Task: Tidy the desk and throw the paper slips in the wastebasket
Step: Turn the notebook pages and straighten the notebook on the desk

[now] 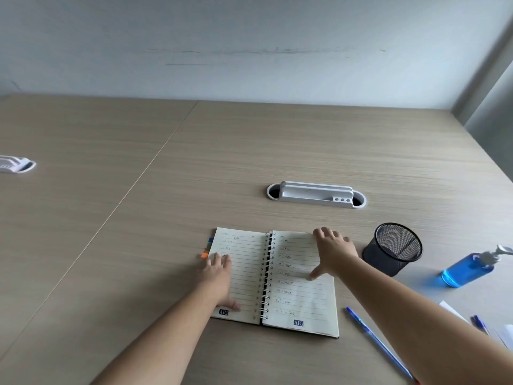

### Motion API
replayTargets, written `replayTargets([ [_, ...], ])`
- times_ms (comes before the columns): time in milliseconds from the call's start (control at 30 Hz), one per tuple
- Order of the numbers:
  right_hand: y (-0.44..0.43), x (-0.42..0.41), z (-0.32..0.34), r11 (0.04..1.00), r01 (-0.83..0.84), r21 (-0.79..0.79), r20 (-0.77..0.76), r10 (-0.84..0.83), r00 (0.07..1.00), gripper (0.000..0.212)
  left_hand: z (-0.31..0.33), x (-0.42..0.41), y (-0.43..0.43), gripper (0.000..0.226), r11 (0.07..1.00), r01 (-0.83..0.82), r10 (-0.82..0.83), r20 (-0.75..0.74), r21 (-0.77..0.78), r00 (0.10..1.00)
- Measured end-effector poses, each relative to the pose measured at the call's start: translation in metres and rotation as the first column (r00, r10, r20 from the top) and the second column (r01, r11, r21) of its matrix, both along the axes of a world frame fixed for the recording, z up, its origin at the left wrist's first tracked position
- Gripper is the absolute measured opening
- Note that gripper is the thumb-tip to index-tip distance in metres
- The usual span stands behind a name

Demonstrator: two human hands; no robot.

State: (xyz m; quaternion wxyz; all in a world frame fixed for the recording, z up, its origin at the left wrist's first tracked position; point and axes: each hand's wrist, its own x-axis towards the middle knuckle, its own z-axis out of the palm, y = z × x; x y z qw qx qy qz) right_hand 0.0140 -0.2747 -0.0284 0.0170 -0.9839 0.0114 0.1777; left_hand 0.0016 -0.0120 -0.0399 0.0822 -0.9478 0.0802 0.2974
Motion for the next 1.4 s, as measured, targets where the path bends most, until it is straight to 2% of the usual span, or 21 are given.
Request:
replayTargets([
  [167, -0.003, 0.001, -0.001, 0.999, -0.022, -0.027, 0.116, 0.025, 0.993, 0.093, -0.003, 0.000, 0.001, 0.134, 1.000, 0.000, 0.000, 0.008, 0.006, 1.000],
  [667, -0.007, -0.004, -0.008, 1.000, -0.001, -0.017, 0.138, 0.003, 0.990, 0.073, -0.010, 0.000, 0.004, 0.136, 0.999, -0.025, 0.025, 0.004, -0.035, 1.000],
  [767, -0.006, -0.003, -0.010, 1.000, 0.020, 0.014, 0.169, -0.022, 0.985, 0.061, -0.011, 0.001, 0.005, 0.137, 0.999, -0.027, 0.027, 0.005, -0.047, 1.000],
  [833, -0.008, -0.003, -0.011, 0.987, 0.099, 0.124, 0.220, -0.124, 0.968, 0.046, -0.011, 0.000, 0.005, 0.137, 0.998, -0.031, 0.031, 0.008, -0.058, 0.999],
  [900, -0.010, -0.004, -0.009, 0.922, 0.224, 0.317, 0.194, -0.294, 0.936, 0.030, -0.011, 0.000, 0.005, 0.136, 0.998, -0.027, 0.028, 0.011, -0.059, 1.000],
  [967, -0.016, -0.003, -0.008, 0.851, 0.280, 0.445, 0.172, -0.388, 0.906, 0.010, -0.011, 0.000, 0.005, 0.136, 0.998, -0.026, 0.027, 0.009, -0.059, 1.000],
  [1033, -0.022, -0.001, -0.009, 0.842, 0.286, 0.458, 0.185, -0.405, 0.896, 0.012, -0.011, 0.000, 0.005, 0.136, 0.998, -0.025, 0.026, 0.006, -0.056, 1.000],
  [1067, -0.025, 0.000, -0.010, 0.873, 0.263, 0.411, 0.193, -0.365, 0.911, 0.021, -0.011, 0.000, 0.005, 0.136, 0.998, -0.024, 0.024, 0.004, -0.054, 1.000],
  [1167, -0.027, 0.005, -0.015, 0.961, 0.151, 0.231, 0.092, -0.177, 0.980, 0.081, -0.014, 0.001, 0.005, 0.137, 0.998, -0.026, 0.026, 0.004, -0.050, 1.000],
  [1233, -0.022, 0.009, -0.015, 0.975, 0.106, 0.196, 0.002, -0.109, 0.994, 0.098, -0.016, 0.002, 0.006, 0.137, 0.998, -0.030, 0.030, 0.004, -0.047, 1.000],
  [1300, -0.018, 0.013, -0.015, 0.984, 0.095, 0.153, -0.063, -0.086, 0.994, 0.098, -0.017, 0.003, 0.007, 0.138, 0.998, -0.032, 0.032, 0.002, -0.045, 0.999],
  [1400, -0.016, 0.017, -0.013, 0.993, 0.090, 0.082, -0.100, -0.082, 0.992, 0.083, -0.018, 0.004, 0.007, 0.138, 0.999, -0.033, 0.033, 0.005, -0.042, 0.999],
])
